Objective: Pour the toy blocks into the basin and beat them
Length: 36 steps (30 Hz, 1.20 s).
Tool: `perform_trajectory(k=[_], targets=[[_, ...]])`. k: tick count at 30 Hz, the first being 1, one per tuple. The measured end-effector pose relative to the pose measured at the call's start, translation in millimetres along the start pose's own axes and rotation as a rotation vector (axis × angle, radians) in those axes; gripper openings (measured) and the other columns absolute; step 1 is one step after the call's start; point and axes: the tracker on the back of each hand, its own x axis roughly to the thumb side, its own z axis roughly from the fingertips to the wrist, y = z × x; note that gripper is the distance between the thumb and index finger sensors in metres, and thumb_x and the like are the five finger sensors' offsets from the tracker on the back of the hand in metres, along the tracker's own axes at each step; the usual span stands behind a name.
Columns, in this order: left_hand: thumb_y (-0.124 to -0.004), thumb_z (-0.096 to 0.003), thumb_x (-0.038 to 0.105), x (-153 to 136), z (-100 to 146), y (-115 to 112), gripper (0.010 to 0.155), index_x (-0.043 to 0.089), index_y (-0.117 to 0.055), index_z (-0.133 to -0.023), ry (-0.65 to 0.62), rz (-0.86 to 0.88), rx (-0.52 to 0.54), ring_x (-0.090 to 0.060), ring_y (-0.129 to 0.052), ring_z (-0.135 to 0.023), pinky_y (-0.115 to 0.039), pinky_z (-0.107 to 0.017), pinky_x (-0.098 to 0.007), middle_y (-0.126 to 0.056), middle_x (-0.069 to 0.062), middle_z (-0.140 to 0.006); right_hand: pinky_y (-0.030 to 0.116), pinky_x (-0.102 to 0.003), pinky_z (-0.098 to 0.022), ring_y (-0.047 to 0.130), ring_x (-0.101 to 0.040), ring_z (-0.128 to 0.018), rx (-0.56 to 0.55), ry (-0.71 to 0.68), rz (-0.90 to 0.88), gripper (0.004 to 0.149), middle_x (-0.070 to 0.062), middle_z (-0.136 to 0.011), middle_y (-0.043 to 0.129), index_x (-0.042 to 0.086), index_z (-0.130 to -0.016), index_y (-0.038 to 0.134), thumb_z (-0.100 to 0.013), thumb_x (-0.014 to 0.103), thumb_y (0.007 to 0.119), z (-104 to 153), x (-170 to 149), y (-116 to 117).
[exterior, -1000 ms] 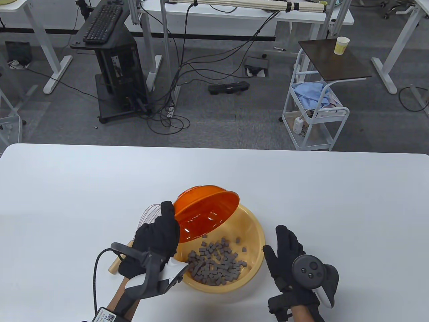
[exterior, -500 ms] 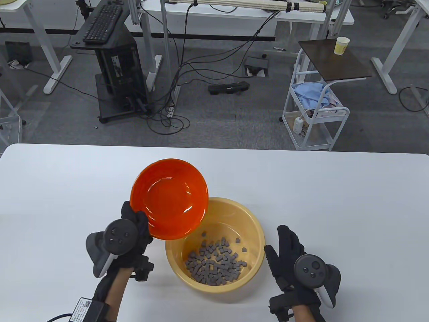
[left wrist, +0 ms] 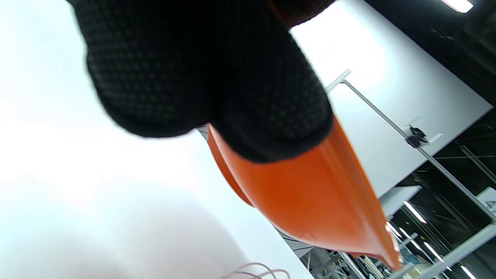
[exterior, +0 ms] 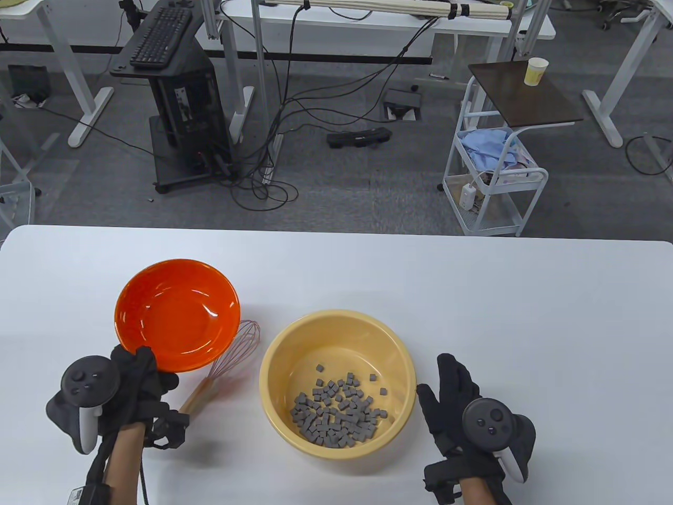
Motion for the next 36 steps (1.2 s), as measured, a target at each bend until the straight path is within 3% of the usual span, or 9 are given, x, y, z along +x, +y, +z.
perform_trajectory(k=[14,24,28,36], targets=[[-0.059,-0.0676,0.019,-58.4,-10.2,-2.8,0.061,-0.032,-0.045,-0.098,0.234,0.067,-0.019,-0.001,-0.113,-0.033,-0.103,-0.031,-0.03,-0.099,-0.024,-0.057,0.034,-0.088,-0.064,0.044,-0.072,-0.097,0.014,0.007,0.004,0.07,-0.044,-0.116,0.03,-0.003,-0.118,0.026,-0.073,0.039,0.06,-0.2,-1.6,1.7],[-0.058,-0.0677,0.018,-83.8,-15.2,-7.4,0.06,-0.031,-0.043,-0.1,0.329,0.101,-0.036,-0.002,-0.113,-0.036,-0.102,-0.033,-0.031,-0.098,-0.025,-0.061,0.034,-0.088,-0.064,0.044,-0.072,-0.097,0.034,0.012,0.006,0.07,-0.044,-0.116,0.03,-0.003,-0.118,0.025,-0.073,0.039,0.059,-0.6,-1.2,4.6],[-0.059,-0.069,0.019,-83.3,-15.8,-6.2,0.062,-0.031,-0.041,-0.101,0.344,0.104,-0.037,-0.004,-0.112,-0.039,-0.101,-0.035,-0.033,-0.098,-0.025,-0.064,0.034,-0.088,-0.064,0.044,-0.072,-0.097,0.03,0.015,0.003,0.07,-0.044,-0.116,0.03,-0.003,-0.118,0.025,-0.073,0.039,0.059,-0.7,-1.6,4.1],[-0.064,-0.0717,0.028,-63.1,-15.2,-2.3,0.079,-0.031,-0.023,-0.105,0.309,-0.14,-0.136,-0.023,-0.106,-0.062,-0.09,-0.051,-0.05,-0.083,-0.034,-0.087,0.034,-0.088,-0.064,0.044,-0.072,-0.097,0.032,0.006,-0.005,0.07,-0.044,-0.115,0.03,-0.003,-0.118,0.025,-0.074,0.038,0.059,-1.1,-0.5,4.6]])
